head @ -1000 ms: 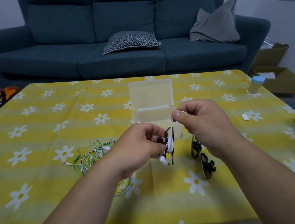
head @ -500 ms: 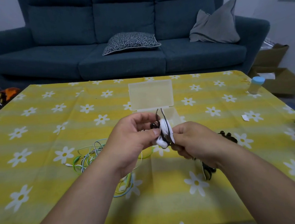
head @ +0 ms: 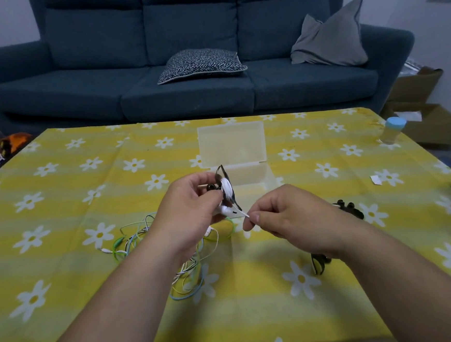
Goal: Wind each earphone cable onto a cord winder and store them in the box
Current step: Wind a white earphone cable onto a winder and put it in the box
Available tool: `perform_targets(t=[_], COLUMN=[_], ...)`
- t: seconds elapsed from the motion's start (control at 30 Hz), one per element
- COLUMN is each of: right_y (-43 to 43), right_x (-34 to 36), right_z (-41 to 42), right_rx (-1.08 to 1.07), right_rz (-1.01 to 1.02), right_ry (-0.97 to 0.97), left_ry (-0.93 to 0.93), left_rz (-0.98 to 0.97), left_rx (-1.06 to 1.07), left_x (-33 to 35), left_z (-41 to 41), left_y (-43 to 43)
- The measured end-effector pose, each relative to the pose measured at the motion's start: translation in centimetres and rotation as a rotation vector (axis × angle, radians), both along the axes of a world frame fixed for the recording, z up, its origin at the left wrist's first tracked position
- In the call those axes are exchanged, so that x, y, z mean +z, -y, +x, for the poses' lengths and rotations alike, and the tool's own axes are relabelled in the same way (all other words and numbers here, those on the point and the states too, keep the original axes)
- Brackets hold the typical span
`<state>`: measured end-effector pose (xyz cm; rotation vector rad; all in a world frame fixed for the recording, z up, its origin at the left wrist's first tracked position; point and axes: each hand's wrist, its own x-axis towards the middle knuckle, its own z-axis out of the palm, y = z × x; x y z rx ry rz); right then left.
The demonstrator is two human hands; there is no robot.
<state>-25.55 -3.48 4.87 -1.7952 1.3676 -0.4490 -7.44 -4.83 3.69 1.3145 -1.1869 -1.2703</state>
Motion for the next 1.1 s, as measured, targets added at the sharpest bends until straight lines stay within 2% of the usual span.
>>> perform_targets(t=[0.1, 0.2, 0.33, 0.43, 0.6, 0.93, 1.1], right_y=[-0.2, -0.1, 0.2, 0.4, 0.5, 0.6, 0.5], right_x=[0.2, 0.3, 0.4, 0.5, 0.5, 0.4, 0.4], right_z=[0.4, 0.6, 0.4, 0.2, 0.2, 0.2, 0.2], right_rx=[0.037, 0.039, -0.13, -0.252, -0.33, -0.357, -0.332], right_rz=[-0.046, -0.106, -0.21, -0.179, -0.103, -0.209, -0.182], right_ry=[-0.026, -0.053, 0.001, 0.155, 0.352, 0.319, 0.368], left_ry=[0.089, 0.253, 0.427, 0.408, 0.355, 0.188, 0.132], left_rz=[-0.014, -0.088, -0.147, -0.136, -0.141, -0.053, -0.018], left_rx=[-0.033, -0.081, -0.157, -0.206, -0.245, -0.253, -0.225], left_x=[-0.2, -0.3, -0.1, 0.1, 0.6, 0.3, -0.1], left_z=[0.0, -0.1, -0.4, -0.7, -1.0, -0.9, -1.0], left_y=[-0.2, -0.3, -0.5, -0.8, -1.3, -1.3, -1.1])
